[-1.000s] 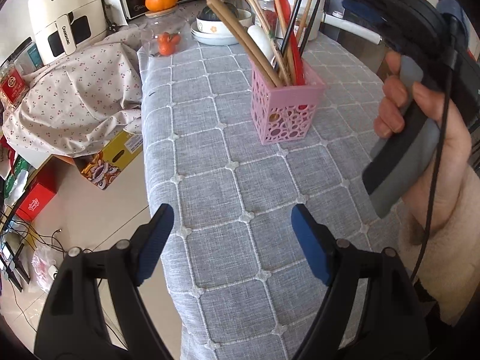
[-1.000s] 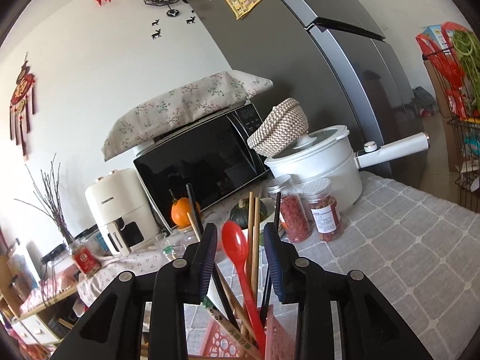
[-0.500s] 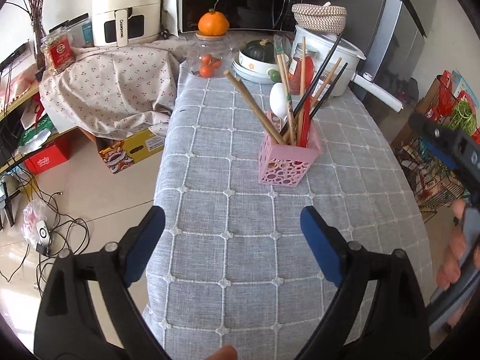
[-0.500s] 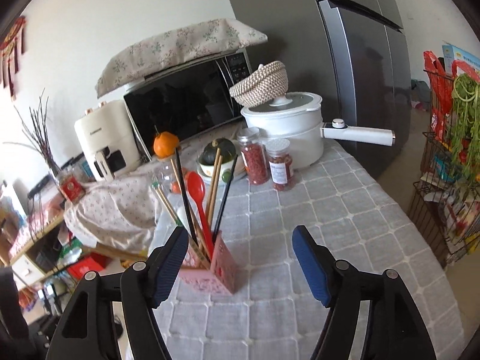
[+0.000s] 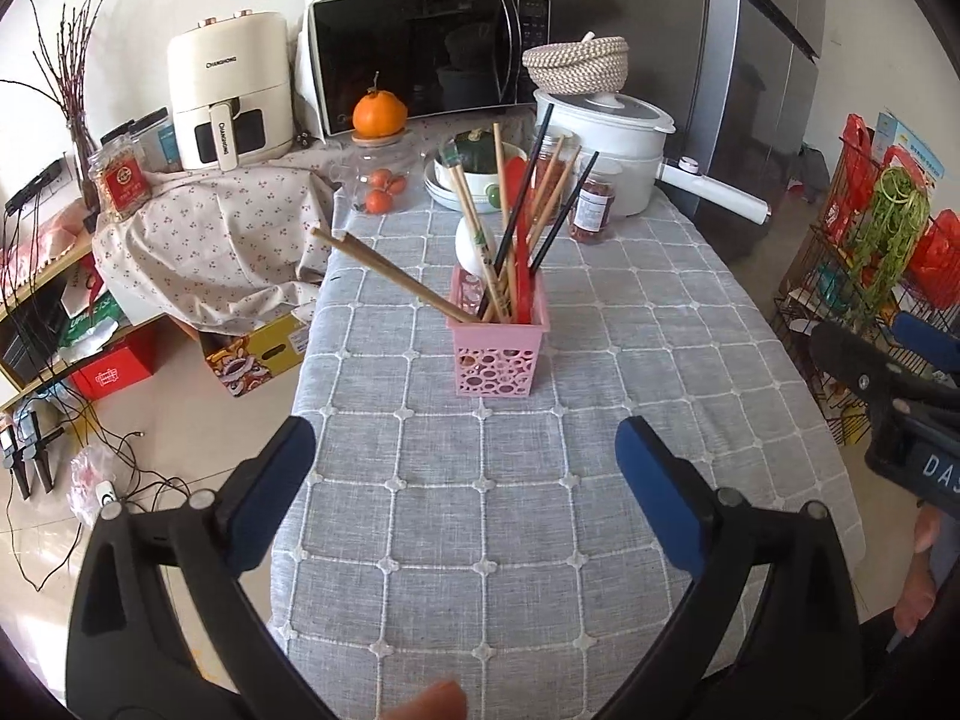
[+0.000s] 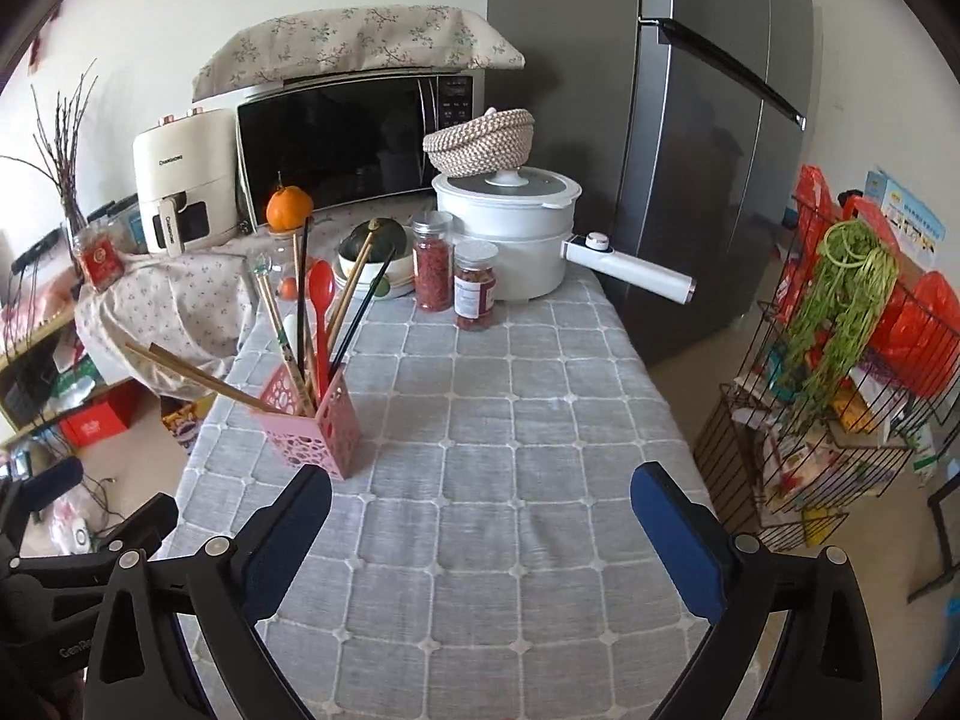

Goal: Organize utensils

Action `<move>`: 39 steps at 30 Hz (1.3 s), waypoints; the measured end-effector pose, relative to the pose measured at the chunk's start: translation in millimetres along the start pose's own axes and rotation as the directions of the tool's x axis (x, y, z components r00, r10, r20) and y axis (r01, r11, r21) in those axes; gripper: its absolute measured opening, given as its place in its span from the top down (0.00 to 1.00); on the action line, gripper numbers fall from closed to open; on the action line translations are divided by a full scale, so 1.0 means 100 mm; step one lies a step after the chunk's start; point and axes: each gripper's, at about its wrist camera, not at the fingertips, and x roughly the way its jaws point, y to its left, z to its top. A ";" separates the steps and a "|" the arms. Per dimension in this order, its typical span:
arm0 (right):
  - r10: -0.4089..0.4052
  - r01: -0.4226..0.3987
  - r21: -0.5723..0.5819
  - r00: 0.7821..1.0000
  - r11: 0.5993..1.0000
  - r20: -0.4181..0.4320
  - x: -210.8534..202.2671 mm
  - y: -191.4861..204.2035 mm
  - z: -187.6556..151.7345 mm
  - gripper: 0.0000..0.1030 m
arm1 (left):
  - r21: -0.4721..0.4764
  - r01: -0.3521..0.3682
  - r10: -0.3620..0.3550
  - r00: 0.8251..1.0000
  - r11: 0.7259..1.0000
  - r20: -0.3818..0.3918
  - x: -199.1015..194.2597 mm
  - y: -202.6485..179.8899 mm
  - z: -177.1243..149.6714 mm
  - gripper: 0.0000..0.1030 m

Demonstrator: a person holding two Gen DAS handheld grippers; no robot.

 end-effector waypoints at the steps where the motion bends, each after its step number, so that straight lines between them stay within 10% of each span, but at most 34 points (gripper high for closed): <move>1: 0.006 -0.006 0.001 1.000 1.000 -0.002 0.01 -0.02 0.00 0.02 | 0.000 0.006 -0.006 1.000 1.000 -0.003 0.02 -0.01 0.01 0.03; 39: 0.037 -0.033 0.052 0.996 0.998 -0.081 0.23 -0.28 -0.09 0.02 | -0.002 0.001 -0.001 1.000 1.000 0.010 0.10 -0.22 0.03 0.03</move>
